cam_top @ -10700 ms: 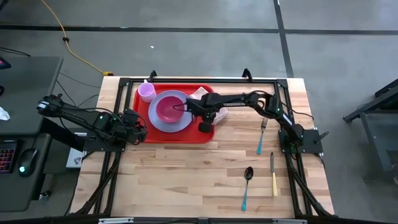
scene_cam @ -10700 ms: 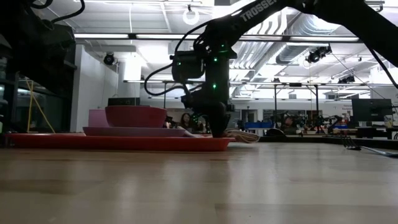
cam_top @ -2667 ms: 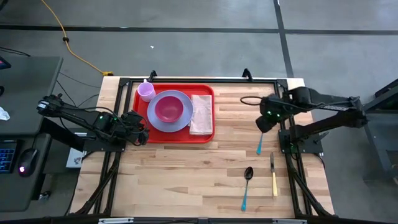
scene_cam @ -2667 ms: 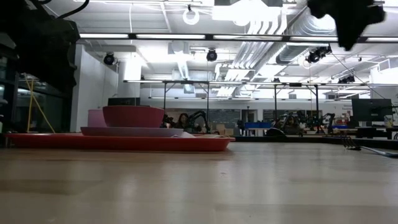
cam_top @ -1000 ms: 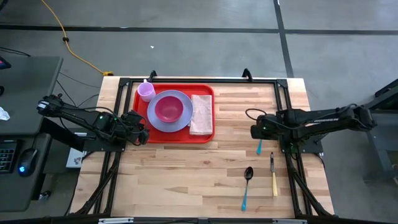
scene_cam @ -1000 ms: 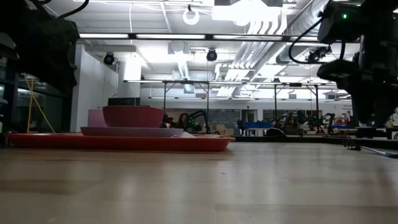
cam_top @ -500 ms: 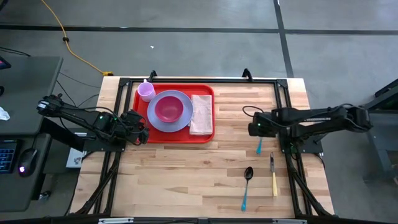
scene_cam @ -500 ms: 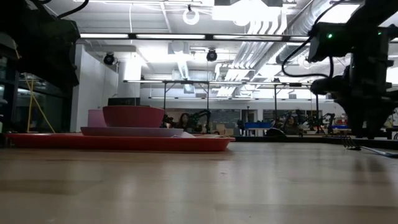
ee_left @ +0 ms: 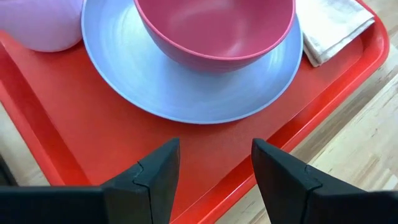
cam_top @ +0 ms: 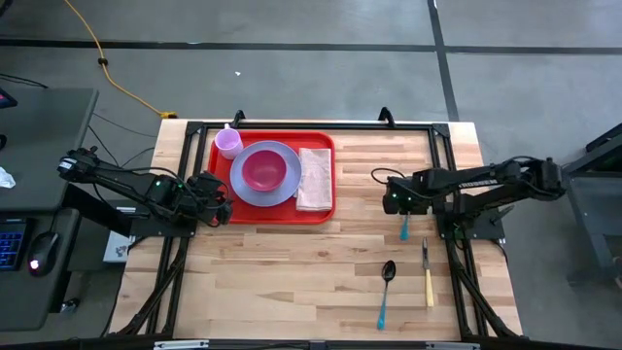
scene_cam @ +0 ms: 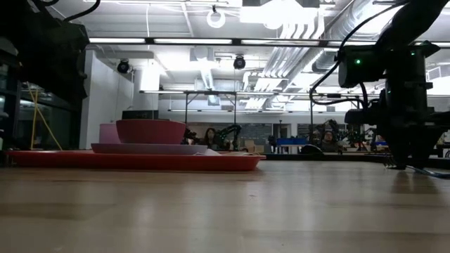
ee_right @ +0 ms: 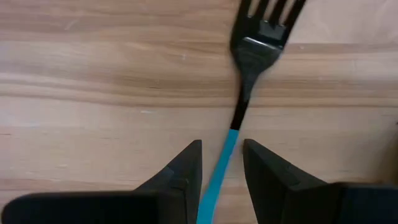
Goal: Set up tray
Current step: Put the blue fork on the brown napkin
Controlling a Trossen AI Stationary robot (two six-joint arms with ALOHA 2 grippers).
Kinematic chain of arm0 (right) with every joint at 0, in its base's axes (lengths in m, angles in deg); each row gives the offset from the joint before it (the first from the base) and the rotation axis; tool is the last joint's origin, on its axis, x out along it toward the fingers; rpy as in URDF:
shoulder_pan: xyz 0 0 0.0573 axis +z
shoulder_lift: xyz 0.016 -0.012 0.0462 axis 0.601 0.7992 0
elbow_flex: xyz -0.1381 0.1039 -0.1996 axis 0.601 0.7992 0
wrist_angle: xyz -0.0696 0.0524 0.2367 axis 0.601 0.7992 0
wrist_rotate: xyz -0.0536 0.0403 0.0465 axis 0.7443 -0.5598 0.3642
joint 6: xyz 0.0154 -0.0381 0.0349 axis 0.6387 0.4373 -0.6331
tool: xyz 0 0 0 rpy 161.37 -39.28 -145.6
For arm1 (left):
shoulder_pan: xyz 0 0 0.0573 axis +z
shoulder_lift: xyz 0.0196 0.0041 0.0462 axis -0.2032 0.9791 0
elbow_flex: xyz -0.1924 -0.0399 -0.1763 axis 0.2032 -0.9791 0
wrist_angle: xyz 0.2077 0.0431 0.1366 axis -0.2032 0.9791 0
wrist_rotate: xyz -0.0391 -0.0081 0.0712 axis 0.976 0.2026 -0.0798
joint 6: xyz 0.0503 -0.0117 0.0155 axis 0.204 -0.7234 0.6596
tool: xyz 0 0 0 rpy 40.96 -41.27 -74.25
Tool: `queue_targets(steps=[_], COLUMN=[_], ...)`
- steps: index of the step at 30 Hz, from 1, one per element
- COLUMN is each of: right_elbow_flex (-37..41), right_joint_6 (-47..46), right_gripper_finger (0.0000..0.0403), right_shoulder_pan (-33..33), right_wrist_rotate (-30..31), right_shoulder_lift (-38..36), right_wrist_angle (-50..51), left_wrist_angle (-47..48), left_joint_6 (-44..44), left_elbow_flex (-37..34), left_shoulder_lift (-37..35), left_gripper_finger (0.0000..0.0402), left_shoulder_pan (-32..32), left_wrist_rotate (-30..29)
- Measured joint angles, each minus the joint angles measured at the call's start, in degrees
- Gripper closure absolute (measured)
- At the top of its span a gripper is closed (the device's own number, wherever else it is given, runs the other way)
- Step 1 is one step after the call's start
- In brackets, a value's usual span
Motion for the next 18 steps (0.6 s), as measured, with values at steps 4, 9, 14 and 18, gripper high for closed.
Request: queue_targets(steps=[4,9,14,18], right_elbow_flex=[-0.19,-0.10,-0.01,0.03], right_joint_6=[0.00,0.42,0.85,1.05], right_gripper_finger=[0.0312,0.0335,0.0367,0.0392], right_shoulder_pan=[0.00,0.00,0.00,0.00], right_wrist_rotate=[0.28,0.99,1.28,1.46], right_shoulder_lift=[1.53,1.78,1.82,1.85], right_wrist_angle=[0.10,0.30,0.50,0.70], left_wrist_angle=[0.07,0.07,0.51,1.10], left_joint_6=[0.00,0.36,0.52,0.53], left_elbow_flex=[0.00,0.00,0.00,0.00], left_shoulder_lift=[0.00,0.00,0.00,0.00], left_gripper_finger=[0.0174,0.0174,0.0174,0.0174], left_shoulder_pan=[0.00,0.00,-0.01,0.00], left_wrist_rotate=[0.00,0.02,0.02,0.04])
